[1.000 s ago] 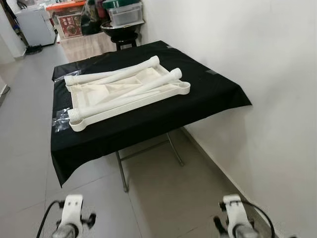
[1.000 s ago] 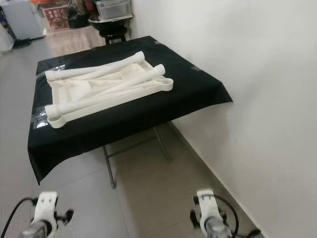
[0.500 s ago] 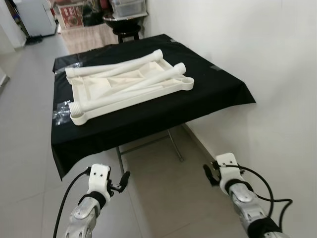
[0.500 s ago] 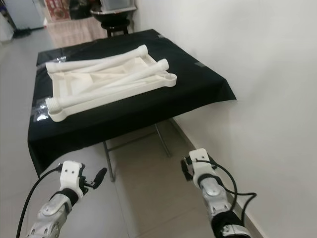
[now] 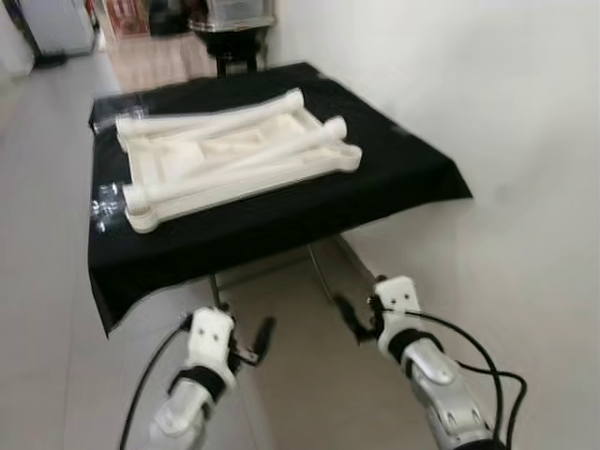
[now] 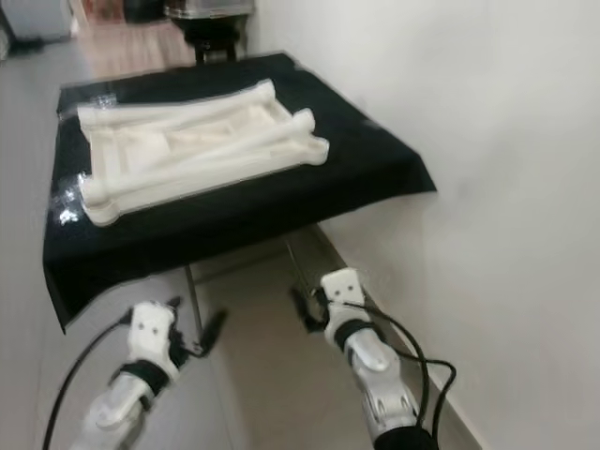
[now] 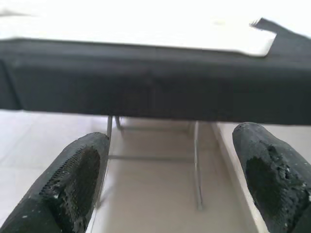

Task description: Building children table

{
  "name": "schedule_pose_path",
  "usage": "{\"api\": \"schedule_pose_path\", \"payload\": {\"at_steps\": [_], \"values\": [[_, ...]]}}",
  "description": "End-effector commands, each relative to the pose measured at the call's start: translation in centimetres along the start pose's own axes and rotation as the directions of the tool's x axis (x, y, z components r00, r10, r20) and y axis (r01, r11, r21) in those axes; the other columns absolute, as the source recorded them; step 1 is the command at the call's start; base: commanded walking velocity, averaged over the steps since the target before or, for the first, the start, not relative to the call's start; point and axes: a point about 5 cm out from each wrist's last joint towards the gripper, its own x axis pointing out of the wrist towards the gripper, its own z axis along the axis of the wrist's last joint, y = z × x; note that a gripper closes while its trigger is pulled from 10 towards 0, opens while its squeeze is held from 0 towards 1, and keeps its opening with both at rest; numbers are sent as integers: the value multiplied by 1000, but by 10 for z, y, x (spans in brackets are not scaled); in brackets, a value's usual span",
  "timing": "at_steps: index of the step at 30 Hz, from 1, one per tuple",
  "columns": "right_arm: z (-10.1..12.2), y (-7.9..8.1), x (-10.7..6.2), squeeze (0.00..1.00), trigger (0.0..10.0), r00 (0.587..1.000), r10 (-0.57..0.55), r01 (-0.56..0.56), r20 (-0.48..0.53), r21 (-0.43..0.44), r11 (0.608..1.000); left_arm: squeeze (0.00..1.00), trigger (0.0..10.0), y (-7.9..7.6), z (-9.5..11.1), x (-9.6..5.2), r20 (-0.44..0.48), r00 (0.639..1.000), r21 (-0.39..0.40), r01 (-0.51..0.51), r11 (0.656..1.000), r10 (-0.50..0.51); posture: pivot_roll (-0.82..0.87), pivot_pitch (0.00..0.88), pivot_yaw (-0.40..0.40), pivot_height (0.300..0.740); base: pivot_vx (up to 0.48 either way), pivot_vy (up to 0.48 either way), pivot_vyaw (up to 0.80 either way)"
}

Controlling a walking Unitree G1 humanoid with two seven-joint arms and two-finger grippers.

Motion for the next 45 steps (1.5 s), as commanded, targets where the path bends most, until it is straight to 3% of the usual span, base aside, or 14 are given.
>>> {"api": "schedule_pose_path", "payload": {"at_steps": [1, 7, 10, 14, 16, 20, 31, 45], "values": [[0, -6, 1, 0, 10000, 1000, -17, 16, 5, 36, 999, 0, 10000, 2, 3, 6, -1, 1000, 8, -9, 1000, 9, -99, 0, 43, 740, 0, 0, 0], [16, -19, 13, 0, 10000, 996, -59, 53, 62, 92, 994, 0, 10000, 11, 22, 23, 8, 1000, 40, -26, 999, 25, -80, 0, 58, 740, 0, 0, 0], [24, -19, 15, 0, 10000, 996, -58, 50, 65, 118, 992, 0, 10000, 15, 28, 24, 5, 999, 54, -43, 998, 43, -77, 0, 59, 740, 0, 0, 0], [25, -12, 16, 0, 10000, 998, -31, 25, 60, 103, 994, 0, 10000, 16, 26, 22, -13, 998, 64, -60, 996, 61, -75, 0, 61, 740, 0, 0, 0], [24, -3, 13, 0, 10000, 998, 10, -12, 62, 41, 999, 0, 10000, 13, 25, 21, -21, 998, 70, -58, 996, 60, -83, 0, 67, 740, 0, 0, 0], [21, -4, 12, 0, 10000, 999, -2, 1, 47, 40, 999, 0, 10000, 13, 25, 24, -23, 998, 86, -62, 994, 64, -89, 0, 78, 740, 0, 0, 0], [22, -5, 18, 0, 10000, 999, -7, 1, 48, 127, 992, 0, 10000, 15, 28, 34, -45, 998, 119, -34, 992, 39, -105, 0, 112, 740, 277, 0, 202], [29, -5, 23, 0, 10000, 998, -7, -4, 70, 152, 988, 0, 10000, 13, 33, 40, -50, 999, 125, 12, 992, -6, -107, 0, 126, 740, 344, 0, 146]]}}
